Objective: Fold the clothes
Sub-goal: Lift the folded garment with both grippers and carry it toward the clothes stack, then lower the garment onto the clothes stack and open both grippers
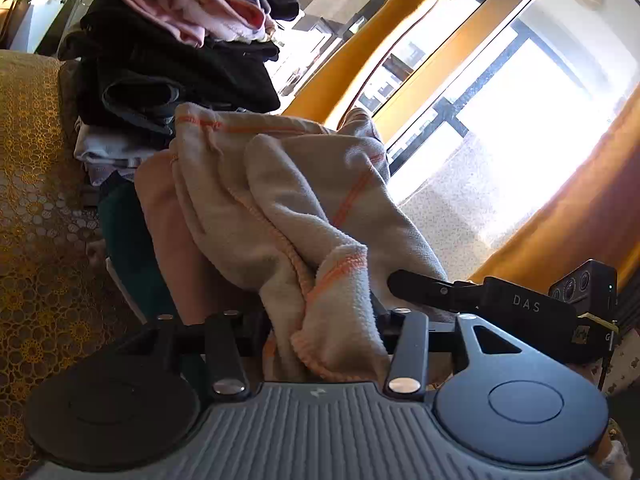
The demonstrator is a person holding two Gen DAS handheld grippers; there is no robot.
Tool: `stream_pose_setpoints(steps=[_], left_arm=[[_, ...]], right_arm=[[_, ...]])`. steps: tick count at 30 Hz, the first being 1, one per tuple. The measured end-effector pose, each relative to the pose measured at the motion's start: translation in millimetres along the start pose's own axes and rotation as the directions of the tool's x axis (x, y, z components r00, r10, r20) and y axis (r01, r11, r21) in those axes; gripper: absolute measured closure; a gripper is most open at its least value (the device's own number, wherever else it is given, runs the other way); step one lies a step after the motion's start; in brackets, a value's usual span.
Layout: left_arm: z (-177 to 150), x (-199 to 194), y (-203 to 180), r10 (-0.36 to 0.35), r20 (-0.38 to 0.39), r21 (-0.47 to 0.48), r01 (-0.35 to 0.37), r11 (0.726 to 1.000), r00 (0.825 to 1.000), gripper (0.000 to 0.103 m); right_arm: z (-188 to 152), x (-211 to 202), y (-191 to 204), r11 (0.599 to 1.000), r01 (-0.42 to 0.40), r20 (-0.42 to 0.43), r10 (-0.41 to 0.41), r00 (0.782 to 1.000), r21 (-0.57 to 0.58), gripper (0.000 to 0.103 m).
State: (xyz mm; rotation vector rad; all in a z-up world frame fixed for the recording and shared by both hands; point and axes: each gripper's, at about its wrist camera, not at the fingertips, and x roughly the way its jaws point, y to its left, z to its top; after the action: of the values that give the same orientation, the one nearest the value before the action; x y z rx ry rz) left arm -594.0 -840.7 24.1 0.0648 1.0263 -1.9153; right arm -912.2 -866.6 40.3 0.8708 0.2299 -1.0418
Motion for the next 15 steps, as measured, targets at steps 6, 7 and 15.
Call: stream_pose_setpoints(steps=[6,7,15], left_arm=[[22,-42,-3,-0.025,0.102,0.095,0.015,0.995,0.995,0.026],[30,-50,-7,-0.049,0.123,0.107,0.036,0.994,0.991,0.026],[35,-39,-51,-0.194,0.021,0.294,0.179,0.939,0.981,0.026]], right_arm=[[5,-25,18,0.995,0.071,0.073,-0.066,0.995,-0.075,0.000],[9,-36,23,0.993,0.081,0.104,-0.072,0.992,-0.086,0.000],[0,-42,68,0.956,0.133,0.107,-0.108,0.988,-0.262,0.000]])
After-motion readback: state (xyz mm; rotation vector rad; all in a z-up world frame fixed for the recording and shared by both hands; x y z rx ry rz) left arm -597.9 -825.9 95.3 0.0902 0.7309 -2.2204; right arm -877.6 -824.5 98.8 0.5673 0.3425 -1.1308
